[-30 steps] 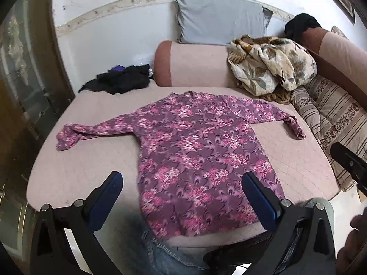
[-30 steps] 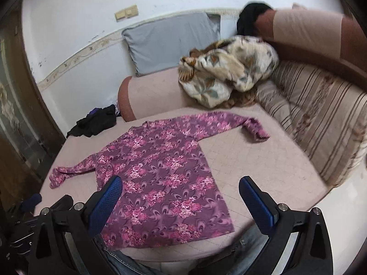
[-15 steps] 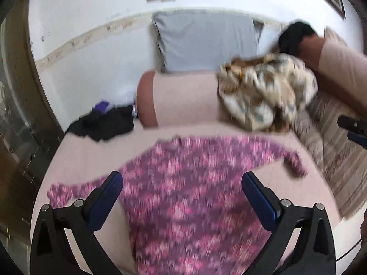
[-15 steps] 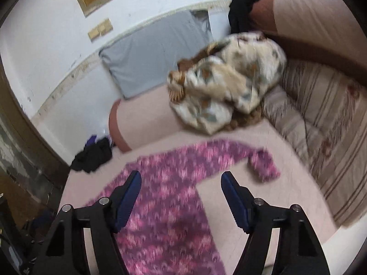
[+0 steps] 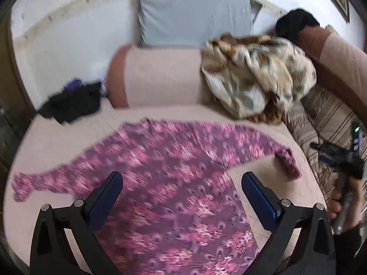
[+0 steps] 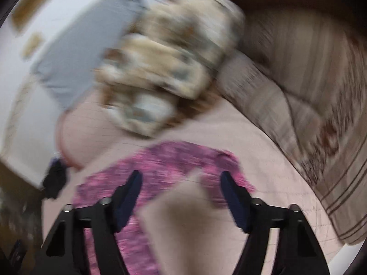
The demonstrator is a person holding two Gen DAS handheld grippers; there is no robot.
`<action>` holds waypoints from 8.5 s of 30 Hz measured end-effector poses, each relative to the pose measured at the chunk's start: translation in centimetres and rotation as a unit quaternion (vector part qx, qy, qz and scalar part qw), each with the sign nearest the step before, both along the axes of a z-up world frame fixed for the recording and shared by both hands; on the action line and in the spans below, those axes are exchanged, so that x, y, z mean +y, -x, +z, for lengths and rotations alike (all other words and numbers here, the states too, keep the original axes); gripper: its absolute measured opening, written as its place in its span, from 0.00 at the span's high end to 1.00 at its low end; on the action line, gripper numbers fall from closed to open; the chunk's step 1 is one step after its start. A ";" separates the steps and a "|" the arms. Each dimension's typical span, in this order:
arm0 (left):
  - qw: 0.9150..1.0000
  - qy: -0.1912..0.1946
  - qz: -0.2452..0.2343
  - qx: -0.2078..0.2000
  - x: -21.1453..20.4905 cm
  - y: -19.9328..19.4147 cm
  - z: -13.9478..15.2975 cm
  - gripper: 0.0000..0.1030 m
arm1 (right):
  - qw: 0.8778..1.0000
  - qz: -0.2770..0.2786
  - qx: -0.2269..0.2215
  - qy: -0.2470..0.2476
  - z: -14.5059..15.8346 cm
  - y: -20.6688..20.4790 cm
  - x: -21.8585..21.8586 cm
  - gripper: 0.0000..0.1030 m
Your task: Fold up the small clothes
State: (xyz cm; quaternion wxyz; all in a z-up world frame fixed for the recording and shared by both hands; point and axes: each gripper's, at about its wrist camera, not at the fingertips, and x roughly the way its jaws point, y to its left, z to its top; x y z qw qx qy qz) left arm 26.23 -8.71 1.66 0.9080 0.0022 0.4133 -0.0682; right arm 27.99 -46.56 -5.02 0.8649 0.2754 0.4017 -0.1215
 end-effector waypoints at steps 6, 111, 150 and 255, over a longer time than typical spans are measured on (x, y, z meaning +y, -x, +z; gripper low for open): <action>0.999 0.003 -0.011 0.053 -2.3 -0.7 -5.3 0.00 | 0.989 -0.090 0.106 -0.056 -11.5 -1.3 -6.6 0.37; 0.901 0.367 0.071 0.221 21.6 2.8 -18.7 0.89 | 0.950 0.297 0.078 -0.057 -10.0 -0.8 30.1 0.92; 0.946 0.262 0.168 0.089 28.0 7.3 -11.2 0.32 | 0.973 0.231 0.004 -0.029 -2.5 0.0 27.8 0.30; 0.955 0.241 0.094 0.147 22.6 -1.7 -15.2 0.39 | 0.940 0.304 0.136 0.076 -10.5 9.4 22.7 0.75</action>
